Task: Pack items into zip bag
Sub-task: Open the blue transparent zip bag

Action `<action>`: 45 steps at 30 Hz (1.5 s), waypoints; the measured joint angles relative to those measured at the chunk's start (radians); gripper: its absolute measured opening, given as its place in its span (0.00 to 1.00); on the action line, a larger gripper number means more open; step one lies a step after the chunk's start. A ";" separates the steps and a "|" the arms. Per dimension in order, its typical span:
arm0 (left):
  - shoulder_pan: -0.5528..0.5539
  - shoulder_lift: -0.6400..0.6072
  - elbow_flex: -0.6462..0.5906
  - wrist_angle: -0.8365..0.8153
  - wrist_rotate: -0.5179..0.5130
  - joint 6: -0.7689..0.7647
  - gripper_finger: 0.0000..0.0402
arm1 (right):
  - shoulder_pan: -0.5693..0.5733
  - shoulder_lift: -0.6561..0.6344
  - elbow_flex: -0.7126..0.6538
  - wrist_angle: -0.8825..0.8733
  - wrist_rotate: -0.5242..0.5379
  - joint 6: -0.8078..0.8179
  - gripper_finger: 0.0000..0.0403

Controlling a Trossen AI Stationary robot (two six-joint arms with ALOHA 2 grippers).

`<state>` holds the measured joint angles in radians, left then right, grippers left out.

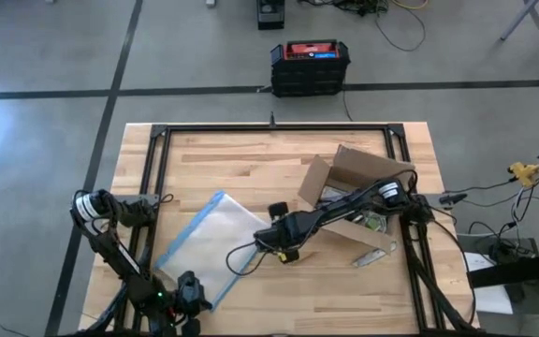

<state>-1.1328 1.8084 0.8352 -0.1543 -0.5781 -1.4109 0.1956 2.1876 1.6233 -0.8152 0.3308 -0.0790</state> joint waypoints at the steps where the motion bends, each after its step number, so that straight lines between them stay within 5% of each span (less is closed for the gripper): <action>1: 0.000 0.000 0.000 -0.001 0.000 -0.006 0.00 | -0.009 0.000 -0.001 -0.012 0.007 0.001 0.00; 10: -0.001 -0.006 0.000 -0.008 -0.017 -0.010 0.00 | -0.022 -0.033 -0.003 -0.079 0.098 0.007 0.00; 20: 0.024 -0.117 -0.002 -0.033 -0.260 0.200 0.00 | 0.119 -0.144 -0.001 0.007 0.093 0.082 0.00; 25: 0.049 -0.137 -0.002 -0.041 -0.424 0.322 0.00 | 0.167 -0.110 -0.012 0.251 -0.042 0.033 0.00; 29: 0.109 -0.137 -0.002 -0.155 -0.375 0.287 0.04 | 0.172 -0.026 -0.014 0.479 -0.196 0.029 0.00; 35: 0.244 -0.137 -0.018 -0.399 -0.181 0.106 0.06 | 0.163 0.069 -0.013 0.634 -0.198 0.047 0.00; 40: 0.309 -0.136 -0.097 -0.335 -0.067 0.159 0.06 | 0.139 0.102 -0.008 0.702 -0.127 0.054 0.00; 45: 0.315 -0.140 -0.160 -0.178 -0.072 0.205 0.06 | 0.111 0.111 -0.009 0.754 -0.114 0.033 0.00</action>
<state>-0.8183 1.6688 0.6752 -0.3327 -0.6504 -1.2057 0.3064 2.2989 1.6142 -0.0611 0.2167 -0.0458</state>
